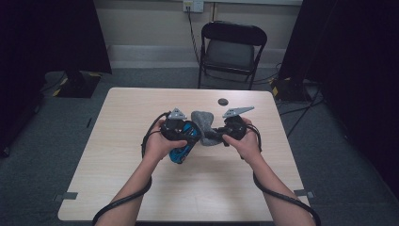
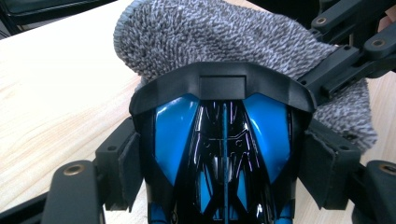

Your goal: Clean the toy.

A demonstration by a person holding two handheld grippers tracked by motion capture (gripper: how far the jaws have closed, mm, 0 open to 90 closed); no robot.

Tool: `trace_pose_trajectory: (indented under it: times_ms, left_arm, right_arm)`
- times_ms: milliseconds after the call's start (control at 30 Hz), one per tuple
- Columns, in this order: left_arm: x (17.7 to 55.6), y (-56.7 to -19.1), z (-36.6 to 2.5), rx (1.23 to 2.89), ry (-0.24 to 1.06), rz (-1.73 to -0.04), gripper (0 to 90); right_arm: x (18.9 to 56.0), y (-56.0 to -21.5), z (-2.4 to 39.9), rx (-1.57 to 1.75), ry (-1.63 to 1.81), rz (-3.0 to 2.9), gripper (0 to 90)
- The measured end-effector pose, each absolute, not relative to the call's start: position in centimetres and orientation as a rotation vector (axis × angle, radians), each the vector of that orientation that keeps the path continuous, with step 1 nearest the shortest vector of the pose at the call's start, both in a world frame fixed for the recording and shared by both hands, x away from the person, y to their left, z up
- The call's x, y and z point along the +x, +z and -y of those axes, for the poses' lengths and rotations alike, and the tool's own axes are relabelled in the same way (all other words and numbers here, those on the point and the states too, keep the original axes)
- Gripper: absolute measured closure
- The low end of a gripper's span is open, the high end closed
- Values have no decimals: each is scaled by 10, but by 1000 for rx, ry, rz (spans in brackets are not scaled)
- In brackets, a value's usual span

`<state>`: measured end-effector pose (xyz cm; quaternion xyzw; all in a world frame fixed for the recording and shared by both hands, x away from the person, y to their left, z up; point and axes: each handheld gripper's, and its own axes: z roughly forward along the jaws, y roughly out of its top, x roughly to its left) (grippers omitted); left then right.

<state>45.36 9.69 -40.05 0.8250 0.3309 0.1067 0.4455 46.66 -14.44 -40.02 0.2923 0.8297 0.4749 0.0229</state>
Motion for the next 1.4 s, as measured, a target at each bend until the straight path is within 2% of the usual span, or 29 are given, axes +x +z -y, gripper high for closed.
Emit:
trace_pose_trajectory:
  times_ms: [700, 1400]
  left_arm:
    - [455, -391, -89, 2024, 280, -804, 254]
    - [460, -385, -85, 2012, 287, -803, 254]
  right_arm:
    - [463, -417, 133, 914, 1460, -2608, 753]
    - [448, -449, 108, 918, 1536, -2683, 754]
